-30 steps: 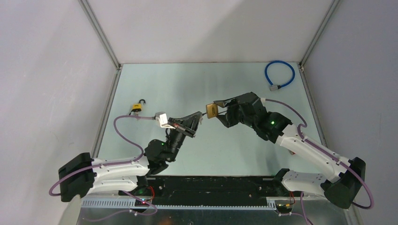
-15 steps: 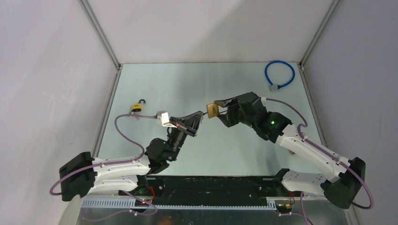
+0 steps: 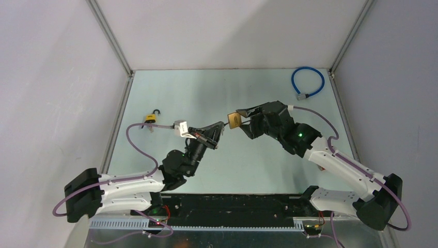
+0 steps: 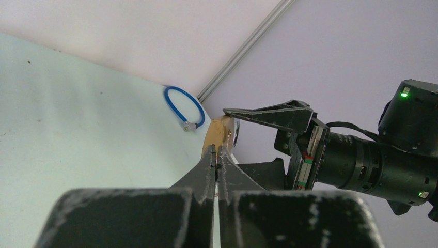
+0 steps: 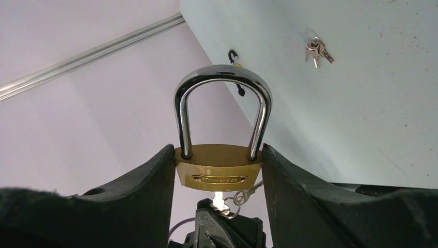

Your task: Unlock with the key

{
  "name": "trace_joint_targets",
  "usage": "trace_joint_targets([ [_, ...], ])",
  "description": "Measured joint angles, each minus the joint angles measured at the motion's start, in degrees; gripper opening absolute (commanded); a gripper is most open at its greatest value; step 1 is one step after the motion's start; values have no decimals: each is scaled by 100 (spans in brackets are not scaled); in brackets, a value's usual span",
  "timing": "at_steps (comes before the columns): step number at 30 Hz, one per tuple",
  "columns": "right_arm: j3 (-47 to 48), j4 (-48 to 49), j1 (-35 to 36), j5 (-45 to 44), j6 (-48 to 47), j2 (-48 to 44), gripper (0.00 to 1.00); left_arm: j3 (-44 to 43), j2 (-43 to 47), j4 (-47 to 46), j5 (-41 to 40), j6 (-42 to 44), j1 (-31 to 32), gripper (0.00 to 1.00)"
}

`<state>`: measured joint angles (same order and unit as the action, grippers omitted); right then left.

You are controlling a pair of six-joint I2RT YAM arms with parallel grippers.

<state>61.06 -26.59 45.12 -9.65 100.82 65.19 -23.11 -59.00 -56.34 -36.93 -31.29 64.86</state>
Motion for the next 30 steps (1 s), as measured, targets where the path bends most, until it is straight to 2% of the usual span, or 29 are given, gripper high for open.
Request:
trace_joint_targets([
  [12,-2,284,-33,20,-28,-114,0,0,-4,275,61,-170,-15,0],
  [19,-2,538,7,282,-214,-107,0,0,37,492,315,-186,-245,0],
  [25,-2,584,0,564,-732,-98,0,-15,459,981,1005,-286,-905,0],
  [30,-4,518,-387,857,-1486,-114,0,-17,962,1432,1786,-372,-1338,0],
])
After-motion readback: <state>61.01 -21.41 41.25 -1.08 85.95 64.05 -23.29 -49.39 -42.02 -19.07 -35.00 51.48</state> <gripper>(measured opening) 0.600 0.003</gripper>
